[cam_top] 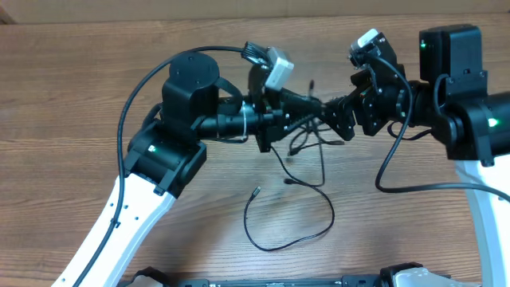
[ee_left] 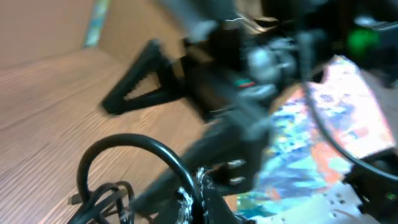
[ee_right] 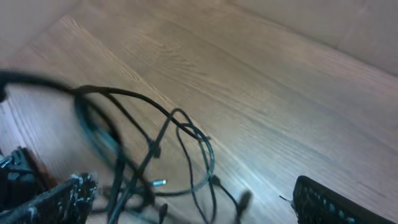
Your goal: Untangle cables
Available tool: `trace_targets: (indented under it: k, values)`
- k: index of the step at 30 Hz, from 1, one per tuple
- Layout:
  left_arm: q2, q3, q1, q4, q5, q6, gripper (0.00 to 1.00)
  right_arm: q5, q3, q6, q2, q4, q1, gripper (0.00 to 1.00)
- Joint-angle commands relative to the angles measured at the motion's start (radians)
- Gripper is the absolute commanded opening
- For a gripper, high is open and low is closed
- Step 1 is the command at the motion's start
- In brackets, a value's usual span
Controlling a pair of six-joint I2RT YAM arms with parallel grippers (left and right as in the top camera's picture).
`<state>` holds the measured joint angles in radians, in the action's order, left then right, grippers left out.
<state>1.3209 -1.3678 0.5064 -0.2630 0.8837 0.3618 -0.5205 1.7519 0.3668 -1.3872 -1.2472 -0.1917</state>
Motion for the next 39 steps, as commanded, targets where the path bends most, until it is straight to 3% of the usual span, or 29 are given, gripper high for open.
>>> trace_targets:
  k: [1, 14, 27, 32, 39]
  values:
    - [-0.001, -0.009, -0.019, 0.006, 0.004, -0.034, 0.04, 0.012, 0.009, 0.003, 0.058, 0.015, -0.003, 1.00]
    - [-0.001, -0.010, -0.013, 0.108, 0.229, -0.034, 0.04, 0.052, 0.009, 0.004, 0.060, 0.024, -0.003, 1.00]
    - [-0.001, -0.010, -0.013, 0.032, 0.243, -0.122, 0.04, 0.058, 0.009, 0.004, 0.061, 0.028, -0.003, 1.00]
    - [-0.001, -0.010, -0.013, 0.073, 0.330, -0.115, 0.04, 0.060, 0.009, 0.004, 0.060, 0.032, -0.004, 1.00]
    - [-0.001, -0.010, -0.013, 0.159, 0.310, -0.066, 0.04, 0.031, 0.009, 0.004, 0.060, 0.008, -0.004, 1.00]
